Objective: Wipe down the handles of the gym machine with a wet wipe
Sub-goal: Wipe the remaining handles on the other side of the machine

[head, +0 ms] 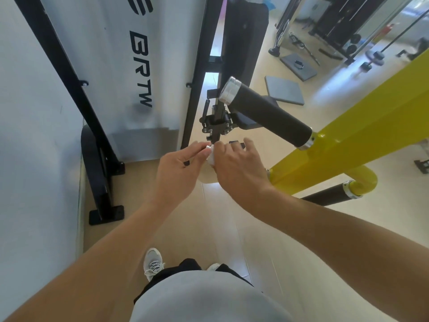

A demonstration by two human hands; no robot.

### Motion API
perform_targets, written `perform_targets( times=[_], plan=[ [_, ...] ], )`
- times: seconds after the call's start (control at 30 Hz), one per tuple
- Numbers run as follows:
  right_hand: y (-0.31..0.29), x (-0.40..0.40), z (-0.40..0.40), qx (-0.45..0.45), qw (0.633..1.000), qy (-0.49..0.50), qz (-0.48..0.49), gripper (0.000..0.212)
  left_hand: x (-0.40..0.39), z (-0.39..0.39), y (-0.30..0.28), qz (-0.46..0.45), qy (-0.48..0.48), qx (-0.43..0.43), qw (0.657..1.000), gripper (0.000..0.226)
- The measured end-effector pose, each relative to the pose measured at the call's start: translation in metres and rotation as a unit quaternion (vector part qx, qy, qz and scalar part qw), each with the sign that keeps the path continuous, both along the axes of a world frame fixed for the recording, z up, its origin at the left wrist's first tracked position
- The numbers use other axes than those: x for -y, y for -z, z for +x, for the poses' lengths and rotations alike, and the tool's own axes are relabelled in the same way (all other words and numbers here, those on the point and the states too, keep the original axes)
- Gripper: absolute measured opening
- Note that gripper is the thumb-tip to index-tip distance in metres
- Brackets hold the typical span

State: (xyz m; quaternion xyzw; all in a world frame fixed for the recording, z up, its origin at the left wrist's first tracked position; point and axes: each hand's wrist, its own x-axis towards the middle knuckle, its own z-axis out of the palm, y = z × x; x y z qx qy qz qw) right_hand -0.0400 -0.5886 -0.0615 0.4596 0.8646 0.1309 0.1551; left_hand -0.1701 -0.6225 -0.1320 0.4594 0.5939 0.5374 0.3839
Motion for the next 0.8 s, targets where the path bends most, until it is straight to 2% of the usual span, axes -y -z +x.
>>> perform_targets(
  times=[0.03, 0.1, 0.17, 0.2, 0.23, 0.27, 0.33, 0.4, 0.43, 0.47, 0.5, 0.57, 0.63, 0.67, 0.73, 0.8],
  plan=[
    [-0.006, 0.003, 0.006, 0.031, 0.999, 0.016, -0.004, 0.025, 0.000, 0.000, -0.001, 0.001, -0.004, 0.004, 1.000, 0.019],
    [-0.019, 0.012, 0.026, 0.149, 0.988, 0.049, -0.002, 0.028, 0.001, 0.000, -0.002, -0.002, -0.014, -0.004, 1.000, 0.013],
    [-0.036, 0.023, 0.041, 0.259, 0.965, 0.038, 0.010, 0.036, 0.003, 0.001, -0.002, -0.013, -0.021, -0.005, 1.000, 0.011],
    [-0.044, 0.028, 0.045, 0.268, 0.963, 0.018, 0.010, 0.038, 0.003, 0.001, -0.002, -0.021, -0.022, -0.001, 1.000, 0.012],
    [-0.049, 0.032, 0.045, 0.230, 0.973, -0.005, 0.008, 0.038, 0.004, 0.001, -0.003, -0.026, -0.024, -0.002, 0.999, 0.012],
    [-0.058, 0.035, 0.041, 0.156, 0.987, -0.025, -0.009, 0.035, 0.004, 0.000, -0.006, -0.028, -0.028, -0.007, 0.999, 0.014],
    [-0.073, 0.042, 0.031, -0.040, 0.995, -0.041, -0.077, 0.029, 0.002, -0.007, -0.020, -0.023, -0.029, -0.006, 0.999, 0.020],
    [-0.094, 0.055, 0.021, -0.219, 0.966, 0.015, -0.138, 0.025, 0.002, -0.016, -0.048, 0.008, -0.020, 0.026, 0.999, 0.021],
    [-0.107, 0.060, 0.019, -0.326, 0.938, 0.007, -0.120, 0.020, 0.003, -0.021, -0.067, 0.046, -0.014, 0.041, 0.998, 0.020],
    [-0.122, 0.064, 0.018, -0.419, 0.905, -0.024, -0.060, 0.017, 0.004, -0.024, -0.087, 0.093, -0.006, 0.048, 0.994, 0.021],
    [-0.137, 0.068, 0.018, -0.473, 0.878, -0.064, 0.027, 0.015, 0.006, -0.027, -0.106, 0.137, 0.008, 0.046, 0.989, 0.025],
    [-0.155, 0.064, 0.021, -0.474, 0.856, -0.107, 0.175, 0.014, 0.006, -0.029, -0.135, 0.186, 0.040, 0.017, 0.982, 0.027],
    [-0.157, 0.049, 0.017, -0.410, 0.869, -0.093, 0.259, 0.011, 0.001, -0.028, -0.146, 0.184, 0.048, -0.017, 0.982, 0.023],
    [-0.151, 0.041, 0.014, -0.389, 0.882, -0.079, 0.256, 0.012, -0.003, -0.027, -0.147, 0.176, 0.048, -0.030, 0.983, 0.021],
    [-0.135, 0.035, 0.013, -0.392, 0.901, -0.067, 0.173, 0.018, -0.007, -0.024, -0.143, 0.173, 0.050, -0.051, 0.982, 0.018],
    [-0.125, 0.041, 0.016, -0.437, 0.895, -0.055, 0.074, 0.016, -0.007, -0.021, -0.138, 0.174, 0.049, -0.050, 0.982, 0.022]
  ],
)
